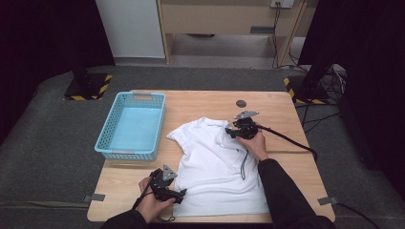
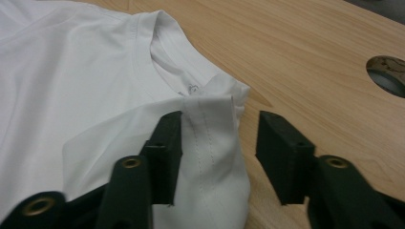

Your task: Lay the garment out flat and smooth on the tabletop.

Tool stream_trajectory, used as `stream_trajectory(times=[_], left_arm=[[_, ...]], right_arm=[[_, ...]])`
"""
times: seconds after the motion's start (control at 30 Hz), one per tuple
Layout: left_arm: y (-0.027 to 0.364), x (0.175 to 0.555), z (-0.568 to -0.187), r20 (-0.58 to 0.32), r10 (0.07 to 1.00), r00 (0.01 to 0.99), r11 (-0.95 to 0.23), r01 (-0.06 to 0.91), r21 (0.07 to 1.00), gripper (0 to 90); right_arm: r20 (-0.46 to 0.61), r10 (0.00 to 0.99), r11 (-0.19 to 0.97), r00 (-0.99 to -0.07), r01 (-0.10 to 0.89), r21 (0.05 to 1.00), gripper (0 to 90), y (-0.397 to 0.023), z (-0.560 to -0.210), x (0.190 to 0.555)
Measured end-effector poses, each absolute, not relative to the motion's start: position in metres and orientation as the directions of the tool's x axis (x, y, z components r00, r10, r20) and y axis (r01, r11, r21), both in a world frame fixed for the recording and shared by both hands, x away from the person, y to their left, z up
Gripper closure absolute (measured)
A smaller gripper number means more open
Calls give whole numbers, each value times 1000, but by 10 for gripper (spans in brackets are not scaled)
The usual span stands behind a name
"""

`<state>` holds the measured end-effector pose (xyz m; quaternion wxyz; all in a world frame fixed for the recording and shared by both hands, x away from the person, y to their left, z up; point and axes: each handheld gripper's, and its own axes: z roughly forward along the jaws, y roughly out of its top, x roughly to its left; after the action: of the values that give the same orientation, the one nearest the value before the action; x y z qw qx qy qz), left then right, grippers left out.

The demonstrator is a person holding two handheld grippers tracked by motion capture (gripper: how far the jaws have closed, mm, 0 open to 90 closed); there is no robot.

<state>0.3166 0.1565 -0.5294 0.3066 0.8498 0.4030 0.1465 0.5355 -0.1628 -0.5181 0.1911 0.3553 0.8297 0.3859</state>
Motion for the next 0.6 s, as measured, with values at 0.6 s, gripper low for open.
stream_trajectory(times=[0.6], left_arm=[[156,317,-529,0,777,630,-486,599,636,64]], right_arm=[[-115,939,288,-325,557,779,896,-238,-476,541]])
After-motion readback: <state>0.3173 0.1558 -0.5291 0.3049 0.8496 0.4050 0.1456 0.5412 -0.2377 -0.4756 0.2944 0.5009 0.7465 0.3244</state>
